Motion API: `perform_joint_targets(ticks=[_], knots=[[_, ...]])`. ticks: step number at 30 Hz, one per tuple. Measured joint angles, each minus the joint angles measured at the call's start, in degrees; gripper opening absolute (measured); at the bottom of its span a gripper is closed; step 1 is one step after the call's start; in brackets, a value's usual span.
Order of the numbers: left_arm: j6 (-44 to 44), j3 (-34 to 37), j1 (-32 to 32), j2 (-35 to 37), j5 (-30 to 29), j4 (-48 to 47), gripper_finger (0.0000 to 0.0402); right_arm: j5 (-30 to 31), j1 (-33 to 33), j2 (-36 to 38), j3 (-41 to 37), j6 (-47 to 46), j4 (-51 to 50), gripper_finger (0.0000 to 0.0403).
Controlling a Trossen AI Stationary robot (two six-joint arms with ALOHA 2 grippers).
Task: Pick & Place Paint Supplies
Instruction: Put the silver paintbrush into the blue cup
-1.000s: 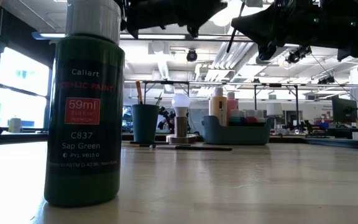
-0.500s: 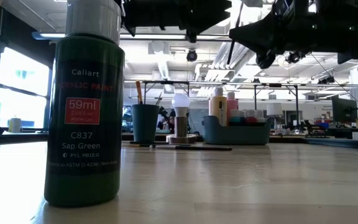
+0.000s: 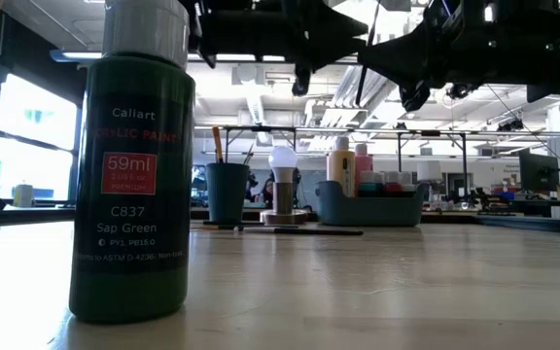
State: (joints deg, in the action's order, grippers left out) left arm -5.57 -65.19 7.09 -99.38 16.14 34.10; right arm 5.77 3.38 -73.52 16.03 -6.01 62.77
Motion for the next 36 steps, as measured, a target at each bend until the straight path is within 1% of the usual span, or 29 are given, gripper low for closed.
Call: perform_joint_targets(ticks=[6, 11, 18, 23, 28, 36], knots=[[-0.8, -3.0, 0.0, -3.3, 2.6, 0.0, 0.0143, 0.0, 0.0, 0.0, 0.0, 0.1, -1.3, 0.0025], [-0.8, -3.9, 0.0, -3.2, 4.3, 0.2, 0.0143, 0.2, 0.0, 0.0, 0.0, 0.0, -3.6, 0.0025], [-1.0, -3.8, 0.0, -3.3, 5.7, -2.5, 0.0143, 0.3, 0.0, 0.0, 0.0, -0.4, -4.1, 0.0025], [-1.0, -3.8, -0.2, -3.3, 5.5, -2.5, 0.0143, 1.8, 0.0, 0.0, 0.0, -0.4, -4.3, 0.0025], [-0.8, -3.8, -1.2, -4.1, 1.9, -1.7, 0.0143, 1.8, 0.0, 0.0, 0.0, -0.3, -4.5, 0.0025], [-0.7, -3.8, -1.5, -4.5, 0.6, 0.0, 0.0143, 1.8, 0.0, 0.0, 0.0, -0.3, -5.3, 0.0025]])
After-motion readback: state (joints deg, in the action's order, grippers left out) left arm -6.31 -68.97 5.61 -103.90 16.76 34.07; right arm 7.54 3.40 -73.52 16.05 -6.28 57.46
